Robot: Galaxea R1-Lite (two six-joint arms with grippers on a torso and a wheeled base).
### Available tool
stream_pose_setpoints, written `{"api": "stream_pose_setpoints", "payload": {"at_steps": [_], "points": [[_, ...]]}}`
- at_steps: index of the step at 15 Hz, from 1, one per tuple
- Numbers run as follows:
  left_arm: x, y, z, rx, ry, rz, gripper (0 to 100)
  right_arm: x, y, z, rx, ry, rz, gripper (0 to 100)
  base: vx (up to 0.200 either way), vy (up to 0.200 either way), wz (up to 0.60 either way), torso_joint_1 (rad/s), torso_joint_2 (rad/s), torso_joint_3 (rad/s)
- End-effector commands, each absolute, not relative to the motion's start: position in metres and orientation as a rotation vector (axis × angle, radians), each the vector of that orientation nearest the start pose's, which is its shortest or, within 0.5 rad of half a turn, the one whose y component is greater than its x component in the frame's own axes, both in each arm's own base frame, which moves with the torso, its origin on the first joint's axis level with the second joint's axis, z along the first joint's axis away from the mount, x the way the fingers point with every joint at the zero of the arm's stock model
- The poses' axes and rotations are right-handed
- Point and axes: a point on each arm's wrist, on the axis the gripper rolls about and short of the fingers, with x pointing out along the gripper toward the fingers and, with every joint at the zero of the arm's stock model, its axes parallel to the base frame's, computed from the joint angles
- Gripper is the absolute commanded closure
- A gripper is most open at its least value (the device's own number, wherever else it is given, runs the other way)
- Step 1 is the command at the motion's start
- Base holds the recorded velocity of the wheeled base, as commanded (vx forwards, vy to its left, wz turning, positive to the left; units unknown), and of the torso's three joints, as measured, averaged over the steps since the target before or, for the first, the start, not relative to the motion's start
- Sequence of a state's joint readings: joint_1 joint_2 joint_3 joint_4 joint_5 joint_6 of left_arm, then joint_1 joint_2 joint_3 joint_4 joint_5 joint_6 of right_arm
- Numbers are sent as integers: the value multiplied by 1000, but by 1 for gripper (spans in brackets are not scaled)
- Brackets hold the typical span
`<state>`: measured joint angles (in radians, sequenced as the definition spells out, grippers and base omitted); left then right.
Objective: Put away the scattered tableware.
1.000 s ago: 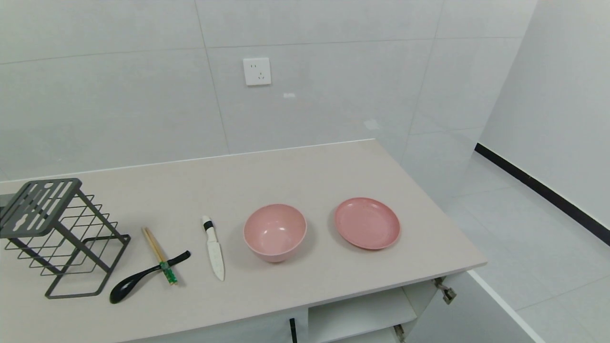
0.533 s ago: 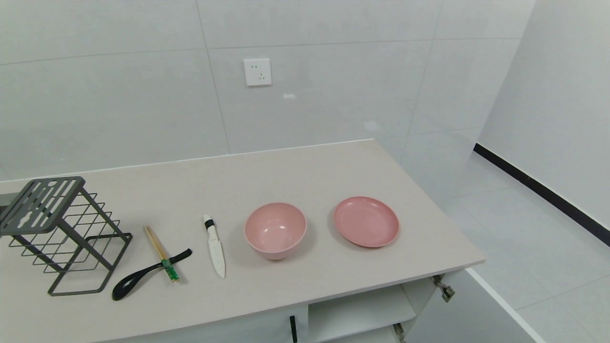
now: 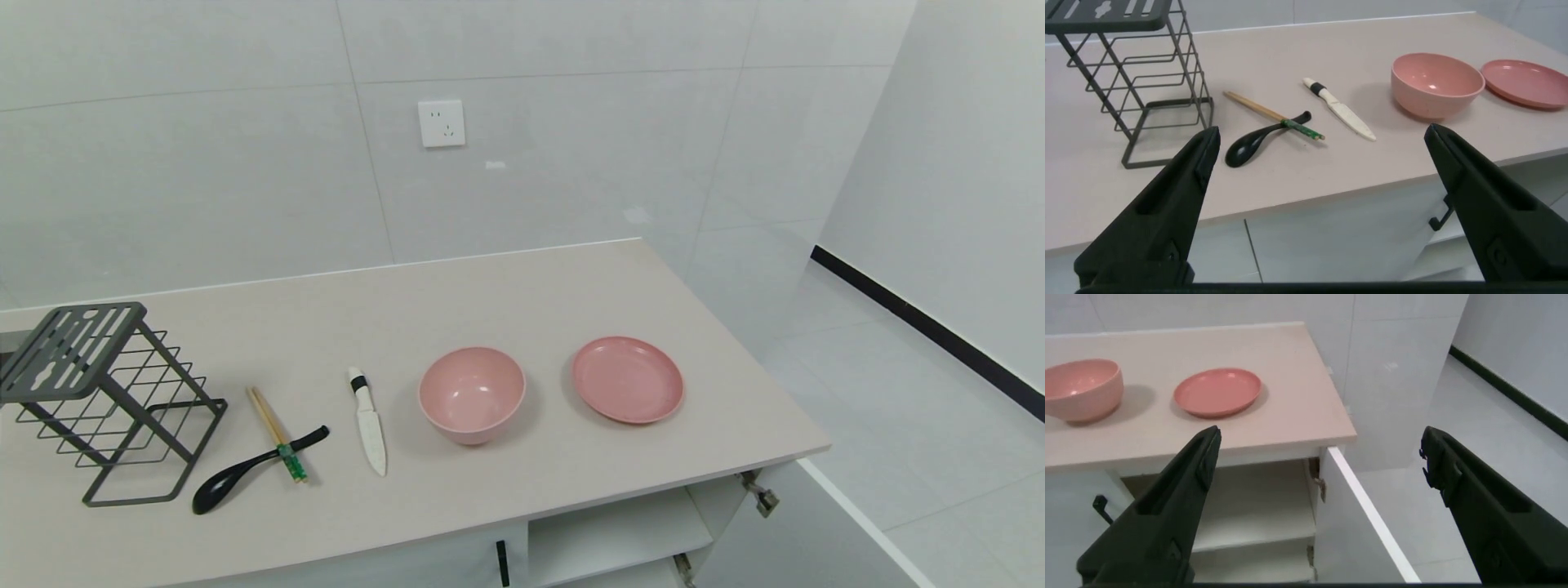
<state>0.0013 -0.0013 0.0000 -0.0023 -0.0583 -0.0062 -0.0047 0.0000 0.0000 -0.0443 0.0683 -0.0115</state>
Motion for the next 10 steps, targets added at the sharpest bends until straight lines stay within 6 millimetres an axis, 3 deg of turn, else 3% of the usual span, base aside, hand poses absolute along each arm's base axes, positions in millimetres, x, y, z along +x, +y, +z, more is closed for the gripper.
{"api": "stream_pose_setpoints", "payload": {"at_steps": [1, 6, 10], "points": [[-23, -1, 76, -9, -3, -57, 0, -24, 2, 88, -42, -125, 68, 0, 0, 0, 0, 0, 0, 0], [-23, -1, 76, -9, -3, -58, 0, -26, 5, 94, -73, -150, 233, 0, 0, 0, 0, 0, 0, 0], [-23, -1, 76, -5, -3, -61, 0, -4, 5, 146, -68, -56, 377, 0, 0, 0, 0, 0, 0, 0]]}}
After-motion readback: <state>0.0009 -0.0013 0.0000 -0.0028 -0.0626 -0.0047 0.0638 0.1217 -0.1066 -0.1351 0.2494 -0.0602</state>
